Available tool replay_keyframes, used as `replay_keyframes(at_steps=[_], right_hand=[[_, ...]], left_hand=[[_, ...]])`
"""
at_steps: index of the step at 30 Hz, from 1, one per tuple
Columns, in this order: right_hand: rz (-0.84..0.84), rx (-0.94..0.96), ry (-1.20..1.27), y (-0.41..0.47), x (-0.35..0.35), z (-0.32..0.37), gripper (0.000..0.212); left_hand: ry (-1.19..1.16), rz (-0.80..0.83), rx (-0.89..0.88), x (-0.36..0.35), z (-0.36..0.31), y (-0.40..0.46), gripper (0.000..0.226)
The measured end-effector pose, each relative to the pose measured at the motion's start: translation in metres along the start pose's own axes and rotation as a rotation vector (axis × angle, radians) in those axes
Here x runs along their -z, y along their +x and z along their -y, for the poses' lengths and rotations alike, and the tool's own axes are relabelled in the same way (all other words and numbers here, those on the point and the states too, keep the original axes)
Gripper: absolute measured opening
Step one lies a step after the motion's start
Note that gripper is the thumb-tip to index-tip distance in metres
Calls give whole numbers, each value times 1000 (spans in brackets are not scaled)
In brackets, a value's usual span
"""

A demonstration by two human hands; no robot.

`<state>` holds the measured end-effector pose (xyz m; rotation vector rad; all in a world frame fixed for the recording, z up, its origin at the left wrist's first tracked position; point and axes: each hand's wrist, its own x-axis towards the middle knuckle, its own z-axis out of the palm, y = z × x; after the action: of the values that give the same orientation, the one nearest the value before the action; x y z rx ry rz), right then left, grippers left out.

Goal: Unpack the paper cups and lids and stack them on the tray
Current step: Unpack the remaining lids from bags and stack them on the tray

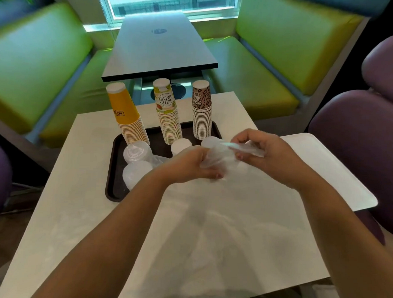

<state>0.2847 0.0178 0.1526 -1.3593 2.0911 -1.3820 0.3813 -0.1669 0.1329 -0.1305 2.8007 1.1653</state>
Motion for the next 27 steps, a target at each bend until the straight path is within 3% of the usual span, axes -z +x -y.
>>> replay_keyframes(at_steps=[3, 6, 11, 15, 18, 20, 22, 24, 27], right_hand=[[-134, -57, 120, -2, 4, -14, 21], [-185, -189, 231, -10, 7, -30, 21], [-396, -463, 424, -32, 7, -54, 60], [-262, -701, 700, -48, -17, -61, 44], [-210, -642, 962, -57, -33, -59, 30], [-76, -516, 1027, -56, -38, -59, 65], [-65, -463, 987, -50, -38, -63, 89], [-134, -469, 852, -44, -33, -67, 91], [-285, -520, 705, -41, -22, -73, 50]], left_hand=[[-161, -86, 20, -1, 2, -5, 20], [-481, -230, 11, 1, 1, -11, 9], [-897, -423, 90, 15, 11, -11, 14], [-1100, -404, 165, 15, 12, -11, 14], [-1171, -460, 261, 9, 11, -10, 22], [-1210, -550, 343, 6, 13, -7, 23], [-1240, -594, 371, 1, 16, -5, 18], [-1197, -524, 387, -3, 19, -6, 21], [-939, -158, 420, -7, 28, -13, 29]])
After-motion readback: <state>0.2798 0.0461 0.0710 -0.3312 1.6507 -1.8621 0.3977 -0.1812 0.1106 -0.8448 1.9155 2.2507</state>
